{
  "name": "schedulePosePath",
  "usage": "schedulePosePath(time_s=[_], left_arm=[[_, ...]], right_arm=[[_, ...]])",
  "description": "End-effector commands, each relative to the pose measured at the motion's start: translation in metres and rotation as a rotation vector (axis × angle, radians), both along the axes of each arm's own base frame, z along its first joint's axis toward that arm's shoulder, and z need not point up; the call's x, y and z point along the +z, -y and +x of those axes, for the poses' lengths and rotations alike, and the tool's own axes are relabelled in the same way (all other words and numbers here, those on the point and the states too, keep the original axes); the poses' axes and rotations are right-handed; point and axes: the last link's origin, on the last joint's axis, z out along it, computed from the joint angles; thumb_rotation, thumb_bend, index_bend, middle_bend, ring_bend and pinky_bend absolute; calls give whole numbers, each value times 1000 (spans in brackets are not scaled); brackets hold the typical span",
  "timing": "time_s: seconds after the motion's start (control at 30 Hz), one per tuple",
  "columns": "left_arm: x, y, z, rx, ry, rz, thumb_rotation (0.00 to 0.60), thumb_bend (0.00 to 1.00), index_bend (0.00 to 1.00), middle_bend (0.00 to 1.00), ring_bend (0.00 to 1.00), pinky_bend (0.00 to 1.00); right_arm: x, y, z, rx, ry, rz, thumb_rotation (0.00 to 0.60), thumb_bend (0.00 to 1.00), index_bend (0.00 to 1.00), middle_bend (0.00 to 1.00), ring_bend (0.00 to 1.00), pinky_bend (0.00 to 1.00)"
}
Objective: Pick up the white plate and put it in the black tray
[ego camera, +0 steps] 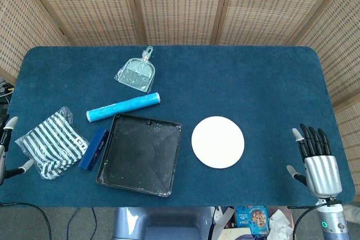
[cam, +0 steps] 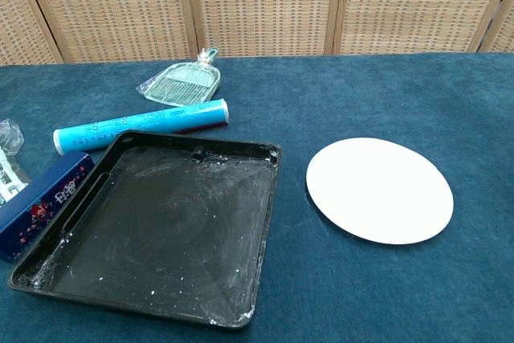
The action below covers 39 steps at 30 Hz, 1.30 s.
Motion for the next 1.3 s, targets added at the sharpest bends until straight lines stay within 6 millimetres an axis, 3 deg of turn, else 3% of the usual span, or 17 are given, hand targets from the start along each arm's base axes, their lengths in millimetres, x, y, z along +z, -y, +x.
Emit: schedulePosePath(time_s=[0.03, 0.27, 0.57, 0.83, 1.3], left_arm=[[1, 1, 0, -4, 2, 0, 600, 0, 0, 0, 0, 0], [2, 2, -1, 0, 4, -4, 600, 0, 0, 0, 0, 0], [-6, -3, -1, 6, -19, -27, 600, 0, 0, 0, 0, 0], [-11, -8, -3, 23, -28, -35, 600, 0, 0, 0, 0, 0], [-12, -11, -5, 41, -24, -42, 600, 0, 0, 0, 0, 0]], right_arm=[[3, 0, -1, 0, 0, -9, 600, 0, 0, 0, 0, 0], [-6, 0, 1, 21, -4, 52, 600, 0, 0, 0, 0, 0], [-79, 22, 21, 151, -12, 355, 600, 0, 0, 0, 0, 0], [-133, 43, 46, 213, -48, 446, 600, 0, 44, 0, 0, 0], [-169, 66, 63, 218, -94, 473, 600, 0, 112, 0, 0, 0]])
